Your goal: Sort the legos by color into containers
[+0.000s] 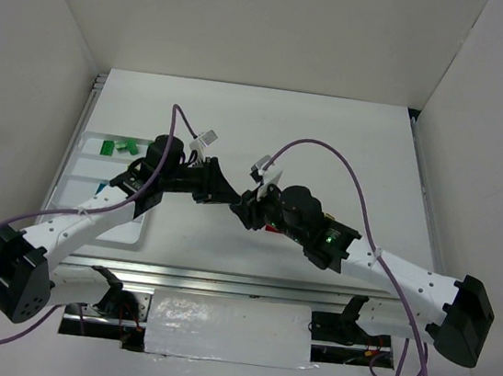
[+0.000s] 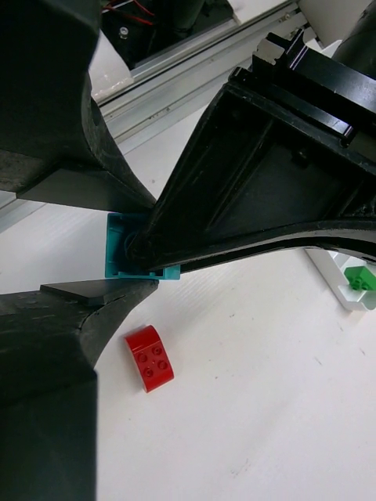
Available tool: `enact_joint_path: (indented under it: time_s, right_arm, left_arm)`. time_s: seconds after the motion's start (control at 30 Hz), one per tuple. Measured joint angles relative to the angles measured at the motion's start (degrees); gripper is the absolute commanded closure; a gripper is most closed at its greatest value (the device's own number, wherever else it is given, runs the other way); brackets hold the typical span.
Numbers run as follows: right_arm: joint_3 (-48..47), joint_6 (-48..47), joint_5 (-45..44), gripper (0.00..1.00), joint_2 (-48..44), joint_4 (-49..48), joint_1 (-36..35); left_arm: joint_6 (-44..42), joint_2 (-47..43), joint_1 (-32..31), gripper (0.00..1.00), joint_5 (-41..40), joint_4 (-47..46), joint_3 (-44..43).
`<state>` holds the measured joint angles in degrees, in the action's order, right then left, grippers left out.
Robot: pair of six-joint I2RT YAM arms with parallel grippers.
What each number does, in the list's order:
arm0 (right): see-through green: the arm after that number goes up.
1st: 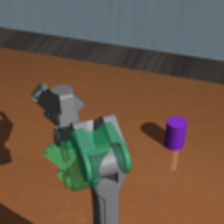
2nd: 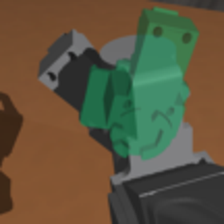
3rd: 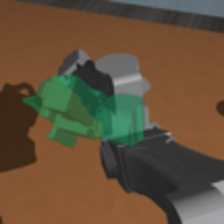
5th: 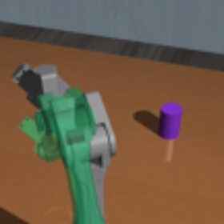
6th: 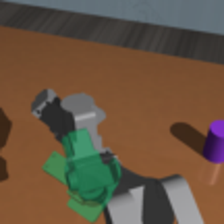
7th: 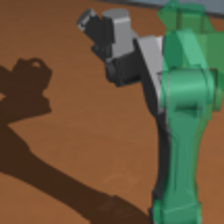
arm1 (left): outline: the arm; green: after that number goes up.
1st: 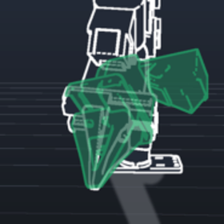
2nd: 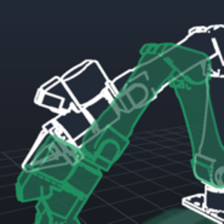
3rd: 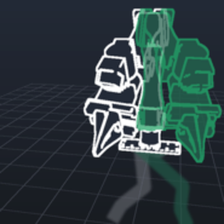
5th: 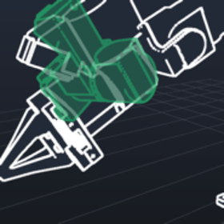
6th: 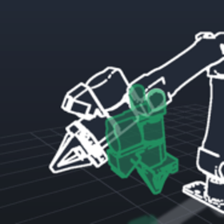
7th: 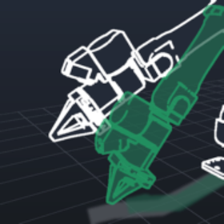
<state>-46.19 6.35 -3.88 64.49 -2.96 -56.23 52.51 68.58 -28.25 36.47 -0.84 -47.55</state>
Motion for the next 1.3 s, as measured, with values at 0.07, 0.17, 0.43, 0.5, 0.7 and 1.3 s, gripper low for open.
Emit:
enact_joint_path:
  time_s: [0.07, 0.17, 0.43, 0.5, 0.7, 1.3]
  right_arm:
    - [0.0, 0.17, -0.04, 0.82, 0.07, -0.02, 0.0]
    - [0.0, 0.85, -0.07, 0.15, 0.37, -0.09, 0.0]
    - [0.22, 3.23, -3.13, 0.0, 1.51, -1.03, 0.24]
    - [0.59, 3.98, -3.98, 0.0, 1.51, -1.16, 0.42]
    - [1.66, 6.34, -7.1, 0.0, 0.15, -0.2, 1.16]
    - [5.73, 9.64, -7.76, 0.0, -5.38, 2.99, 1.49]
  left_arm:
    - [-0.13, 0.0, 0.0, 1.0, -0.02, 0.04, 0.0]
    - [-0.81, 0.0, 0.02, 1.0, -0.28, 0.85, -0.09]
    - [-4.17, -3.1, 1.01, 1.0, -7.08, 9.77, -4.04]
    - [-5.01, -3.98, 3.13, 1.0, -10.69, 12.44, -5.11]
    - [-5.7, -6.97, 15.65, 1.0, -31.21, 23.19, -6.47]
    - [7.91, 0.24, 44.57, 0.5, -52.68, 23.43, 6.62]
